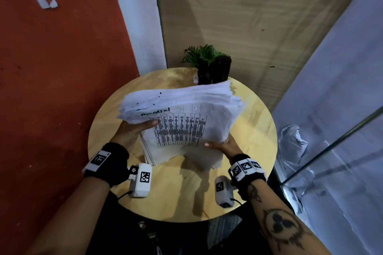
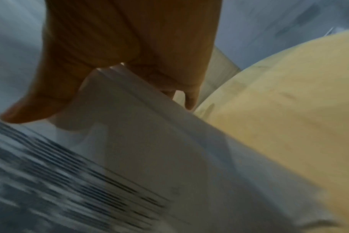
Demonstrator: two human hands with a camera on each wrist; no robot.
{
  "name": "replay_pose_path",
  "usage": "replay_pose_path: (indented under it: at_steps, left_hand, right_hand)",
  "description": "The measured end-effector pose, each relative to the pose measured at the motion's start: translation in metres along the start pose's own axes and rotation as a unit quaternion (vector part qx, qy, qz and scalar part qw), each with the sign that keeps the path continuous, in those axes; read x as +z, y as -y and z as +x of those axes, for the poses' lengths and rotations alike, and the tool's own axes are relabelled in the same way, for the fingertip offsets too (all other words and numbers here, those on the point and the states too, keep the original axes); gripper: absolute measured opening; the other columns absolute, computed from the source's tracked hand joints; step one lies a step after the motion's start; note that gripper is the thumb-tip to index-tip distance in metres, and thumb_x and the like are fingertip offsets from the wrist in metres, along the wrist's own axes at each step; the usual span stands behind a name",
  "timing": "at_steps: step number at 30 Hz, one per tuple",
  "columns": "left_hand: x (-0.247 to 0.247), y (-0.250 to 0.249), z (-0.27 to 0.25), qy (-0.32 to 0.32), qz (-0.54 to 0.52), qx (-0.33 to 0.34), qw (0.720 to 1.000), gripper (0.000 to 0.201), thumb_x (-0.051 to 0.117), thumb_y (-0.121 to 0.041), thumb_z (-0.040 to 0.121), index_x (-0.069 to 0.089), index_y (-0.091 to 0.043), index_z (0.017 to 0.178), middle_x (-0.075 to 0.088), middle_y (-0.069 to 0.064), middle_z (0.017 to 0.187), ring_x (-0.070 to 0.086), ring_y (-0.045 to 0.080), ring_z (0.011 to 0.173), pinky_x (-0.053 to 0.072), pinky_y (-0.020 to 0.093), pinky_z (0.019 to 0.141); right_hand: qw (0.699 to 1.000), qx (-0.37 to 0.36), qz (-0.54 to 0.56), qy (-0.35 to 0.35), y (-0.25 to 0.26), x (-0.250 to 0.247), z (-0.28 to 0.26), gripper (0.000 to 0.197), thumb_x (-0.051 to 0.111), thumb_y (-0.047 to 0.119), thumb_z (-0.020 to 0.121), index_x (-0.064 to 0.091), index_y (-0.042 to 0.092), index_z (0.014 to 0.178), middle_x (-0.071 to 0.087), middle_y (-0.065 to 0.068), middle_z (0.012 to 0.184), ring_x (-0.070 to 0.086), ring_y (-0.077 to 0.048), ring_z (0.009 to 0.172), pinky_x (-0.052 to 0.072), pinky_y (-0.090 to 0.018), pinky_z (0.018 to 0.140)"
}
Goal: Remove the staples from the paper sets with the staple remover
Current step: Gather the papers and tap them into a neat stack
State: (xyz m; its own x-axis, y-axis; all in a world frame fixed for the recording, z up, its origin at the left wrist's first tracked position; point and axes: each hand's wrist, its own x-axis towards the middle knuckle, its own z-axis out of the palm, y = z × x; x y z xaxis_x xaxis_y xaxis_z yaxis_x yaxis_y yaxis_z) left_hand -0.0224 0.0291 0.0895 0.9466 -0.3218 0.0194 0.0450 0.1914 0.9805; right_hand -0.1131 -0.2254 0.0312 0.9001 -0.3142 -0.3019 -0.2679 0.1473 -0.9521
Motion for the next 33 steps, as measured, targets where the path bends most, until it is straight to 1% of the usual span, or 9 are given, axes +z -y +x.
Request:
replay_pose_path:
  at_steps: [3, 8, 11, 16, 19, 24, 28, 30, 33]
  left_hand:
    - [0.0, -0.001, 0.001, 0.031, 0.003, 0.0, 1.0, 0.073, 0.095, -0.042, 0.028, 0.073, -0.02, 0.094, 0.074, -0.003, 0.096, 0.07, 0.014, 0.092, 0.053, 0.029, 0.083]
    - [0.006, -0.003, 0.003, 0.054, -0.004, 0.011, 0.998, 0.072, 0.096, -0.041, 0.027, 0.073, -0.02, 0.093, 0.075, -0.007, 0.092, 0.07, 0.008, 0.088, 0.054, 0.02, 0.073]
    - [0.003, -0.001, 0.004, 0.039, -0.008, 0.015, 0.999, 0.069, 0.095, -0.04, 0.033, 0.075, -0.023, 0.096, 0.074, -0.002, 0.101, 0.069, 0.014, 0.097, 0.054, 0.025, 0.079]
    - [0.004, 0.004, 0.002, 0.022, -0.01, 0.048, 0.999, 0.086, 0.094, -0.039, 0.039, 0.062, -0.019, 0.116, 0.07, 0.0, 0.114, 0.064, 0.019, 0.109, 0.052, 0.031, 0.091]
    - [0.001, 0.006, 0.001, 0.019, -0.017, 0.042, 0.999, 0.088, 0.095, -0.04, 0.035, 0.063, -0.018, 0.114, 0.072, -0.001, 0.109, 0.066, 0.018, 0.104, 0.054, 0.031, 0.087]
    - [-0.001, -0.001, 0.003, 0.027, -0.005, 0.041, 0.999, 0.08, 0.095, -0.043, 0.03, 0.069, -0.021, 0.102, 0.074, -0.004, 0.101, 0.069, 0.014, 0.096, 0.055, 0.025, 0.077]
    - [0.007, -0.004, 0.003, 0.029, -0.015, 0.049, 0.998, 0.066, 0.095, -0.044, 0.031, 0.075, -0.03, 0.093, 0.073, -0.006, 0.102, 0.068, 0.012, 0.098, 0.055, 0.024, 0.081]
    - [0.009, -0.004, 0.003, 0.028, -0.019, 0.057, 0.998, 0.064, 0.094, -0.044, 0.035, 0.075, -0.03, 0.095, 0.073, -0.006, 0.102, 0.068, 0.011, 0.098, 0.054, 0.022, 0.082]
    - [0.011, -0.004, 0.003, 0.015, -0.029, 0.062, 0.998, 0.068, 0.094, -0.043, 0.037, 0.073, -0.022, 0.098, 0.073, -0.004, 0.103, 0.068, 0.012, 0.099, 0.053, 0.023, 0.082]
  right_hand:
    - [0.992, -0.096, 0.082, 0.026, 0.028, -0.003, -0.008, 0.085, 0.084, 0.01, 0.046, 0.05, 0.009, 0.124, 0.066, -0.003, 0.113, 0.063, -0.017, 0.105, 0.054, -0.029, 0.083]
    - [0.985, -0.155, 0.056, 0.041, 0.066, 0.005, -0.019, 0.051, 0.081, -0.006, 0.055, 0.064, 0.015, 0.098, 0.074, 0.009, 0.087, 0.069, -0.009, 0.086, 0.053, -0.024, 0.076]
    - [0.978, -0.183, 0.088, -0.04, 0.073, 0.011, -0.022, 0.04, 0.078, -0.009, 0.062, 0.064, 0.01, 0.094, 0.072, 0.006, 0.085, 0.068, -0.008, 0.079, 0.055, -0.022, 0.072]
    - [0.94, -0.228, 0.113, -0.229, 0.055, 0.029, -0.034, 0.042, 0.085, 0.008, 0.061, 0.061, 0.011, 0.096, 0.063, 0.008, 0.081, 0.059, -0.005, 0.073, 0.053, -0.023, 0.071]
    - [0.938, -0.228, 0.168, -0.201, 0.057, 0.033, -0.04, 0.042, 0.08, 0.002, 0.067, 0.061, 0.005, 0.104, 0.067, 0.001, 0.09, 0.063, -0.003, 0.078, 0.054, -0.025, 0.076]
    - [0.952, -0.261, 0.071, -0.144, 0.077, 0.024, -0.038, 0.057, 0.081, 0.006, 0.067, 0.056, 0.009, 0.118, 0.065, -0.002, 0.11, 0.062, -0.008, 0.1, 0.05, -0.027, 0.09]
    - [0.954, -0.274, 0.084, -0.09, 0.083, 0.011, -0.036, 0.06, 0.073, 0.008, 0.078, 0.048, 0.014, 0.131, 0.057, 0.0, 0.126, 0.056, -0.008, 0.113, 0.045, -0.023, 0.097]
    - [0.947, -0.288, 0.087, -0.109, 0.079, 0.006, -0.038, 0.042, 0.066, 0.018, 0.082, 0.05, 0.021, 0.12, 0.058, 0.006, 0.122, 0.052, -0.005, 0.115, 0.042, -0.023, 0.099]
    - [0.933, -0.303, 0.149, -0.127, 0.072, 0.003, -0.04, 0.011, 0.055, 0.015, 0.081, 0.047, 0.017, 0.088, 0.059, 0.009, 0.093, 0.056, 0.002, 0.089, 0.043, -0.019, 0.086]
